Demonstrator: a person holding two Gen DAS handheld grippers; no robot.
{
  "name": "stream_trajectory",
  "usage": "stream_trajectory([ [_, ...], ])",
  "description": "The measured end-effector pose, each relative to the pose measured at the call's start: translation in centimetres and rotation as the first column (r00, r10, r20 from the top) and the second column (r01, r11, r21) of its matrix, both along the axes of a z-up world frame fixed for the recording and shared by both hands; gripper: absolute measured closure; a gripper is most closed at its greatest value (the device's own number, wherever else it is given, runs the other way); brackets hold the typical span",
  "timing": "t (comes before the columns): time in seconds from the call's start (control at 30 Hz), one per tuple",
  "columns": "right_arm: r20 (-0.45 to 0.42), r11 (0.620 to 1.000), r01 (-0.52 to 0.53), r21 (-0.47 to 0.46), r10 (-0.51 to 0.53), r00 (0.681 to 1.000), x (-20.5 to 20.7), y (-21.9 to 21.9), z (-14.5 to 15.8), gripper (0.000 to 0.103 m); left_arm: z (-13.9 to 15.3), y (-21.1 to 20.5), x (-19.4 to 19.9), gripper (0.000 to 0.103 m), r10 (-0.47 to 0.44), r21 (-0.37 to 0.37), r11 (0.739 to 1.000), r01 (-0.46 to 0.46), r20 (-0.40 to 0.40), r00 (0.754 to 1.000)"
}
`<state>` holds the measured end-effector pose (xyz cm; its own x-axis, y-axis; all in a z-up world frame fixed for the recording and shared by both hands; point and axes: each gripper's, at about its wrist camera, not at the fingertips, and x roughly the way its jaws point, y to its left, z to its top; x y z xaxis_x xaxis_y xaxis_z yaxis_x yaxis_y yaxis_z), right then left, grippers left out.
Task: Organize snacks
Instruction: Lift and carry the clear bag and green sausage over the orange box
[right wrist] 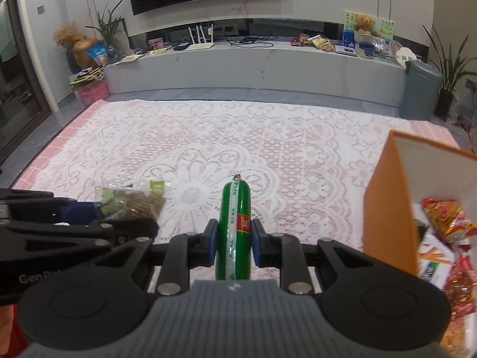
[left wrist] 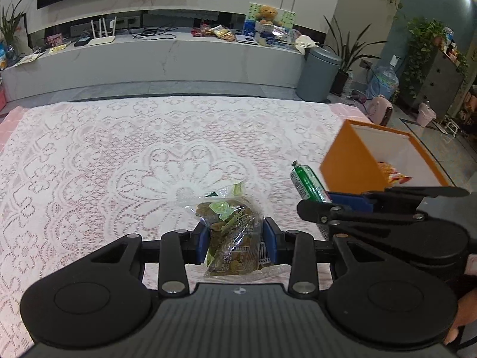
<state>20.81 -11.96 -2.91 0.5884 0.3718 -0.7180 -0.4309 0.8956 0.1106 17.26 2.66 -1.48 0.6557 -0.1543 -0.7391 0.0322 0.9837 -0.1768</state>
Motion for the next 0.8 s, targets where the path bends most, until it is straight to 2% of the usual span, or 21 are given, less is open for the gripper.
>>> stream_trajectory([
  [0.27, 0.028, 0.998, -0.028, -0.052, 0.029, 0.999, -0.8, -5.4, 5.2, 0.082, 3.3, -3.5, 0.5, 0.061, -0.095, -0.017, 0.995, 0.096, 0.041, 0.995],
  [0.47, 0.005, 0.992, 0.025, -0.120, -0.024, 1.000, -0.1, -12.0, 7.1, 0.082, 5.2, -8.2, 1.7, 0.061, -0.223, -0.004, 0.974, 0.224, 0.079, 0.971],
  [0.67, -0.038, 0.975, 0.095, -0.199, -0.104, 0.994, 0.5, -18.4, 7.0, 0.082, 5.5, -13.5, 3.1, 0.061, -0.388, 0.000, 0.921, 0.389, 0.063, 0.919],
  [0.8, -0.102, 0.964, 0.126, -0.234, -0.154, 0.983, 1.0, -21.8, 5.8, 0.082, 4.0, -17.3, 4.0, 0.061, -0.512, 0.018, 0.859, 0.512, 0.015, 0.859],
])
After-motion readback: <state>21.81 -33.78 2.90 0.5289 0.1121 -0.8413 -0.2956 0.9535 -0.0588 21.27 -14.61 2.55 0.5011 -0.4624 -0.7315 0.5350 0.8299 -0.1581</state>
